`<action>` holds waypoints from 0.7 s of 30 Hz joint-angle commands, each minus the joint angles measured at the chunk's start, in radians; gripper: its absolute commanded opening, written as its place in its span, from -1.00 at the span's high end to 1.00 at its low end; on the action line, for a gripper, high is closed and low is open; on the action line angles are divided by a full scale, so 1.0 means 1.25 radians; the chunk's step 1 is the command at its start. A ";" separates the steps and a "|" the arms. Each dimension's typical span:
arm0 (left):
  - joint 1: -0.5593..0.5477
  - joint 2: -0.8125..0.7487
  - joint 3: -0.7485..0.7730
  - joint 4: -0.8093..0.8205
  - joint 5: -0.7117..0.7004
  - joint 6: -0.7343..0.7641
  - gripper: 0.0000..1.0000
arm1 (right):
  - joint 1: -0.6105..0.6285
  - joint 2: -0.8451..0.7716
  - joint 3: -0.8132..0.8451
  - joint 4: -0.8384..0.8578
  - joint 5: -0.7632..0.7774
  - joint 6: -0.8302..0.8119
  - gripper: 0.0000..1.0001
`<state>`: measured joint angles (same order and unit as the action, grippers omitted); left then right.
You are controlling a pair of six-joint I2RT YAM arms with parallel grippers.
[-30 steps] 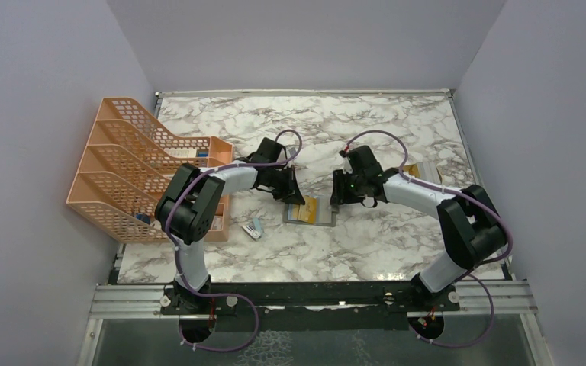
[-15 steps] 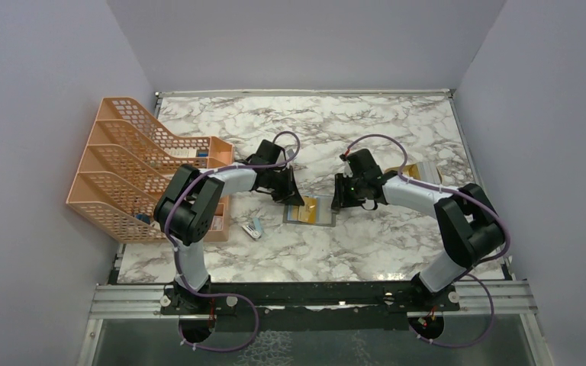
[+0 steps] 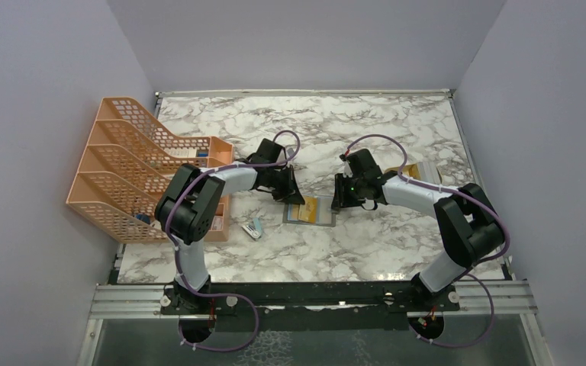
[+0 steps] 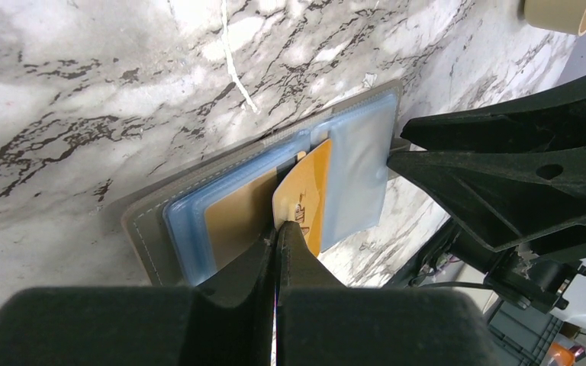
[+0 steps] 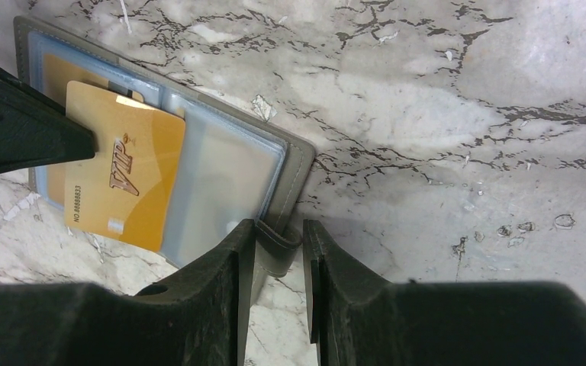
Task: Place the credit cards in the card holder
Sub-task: Insert the credit card into the card holder.
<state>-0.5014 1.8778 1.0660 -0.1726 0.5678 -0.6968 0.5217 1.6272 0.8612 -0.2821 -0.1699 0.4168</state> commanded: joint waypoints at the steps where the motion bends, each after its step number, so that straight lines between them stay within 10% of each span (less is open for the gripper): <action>1: -0.005 0.034 0.015 -0.017 -0.034 0.005 1.00 | -0.001 0.015 -0.004 0.020 -0.007 0.004 0.42; 21: -0.026 0.027 -0.018 0.026 -0.028 -0.020 1.00 | -0.001 0.010 -0.005 0.023 -0.013 0.021 0.42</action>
<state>-0.5194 1.8954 1.0813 -0.1520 0.5682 -0.7074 0.5217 1.6287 0.8612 -0.2764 -0.1696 0.4198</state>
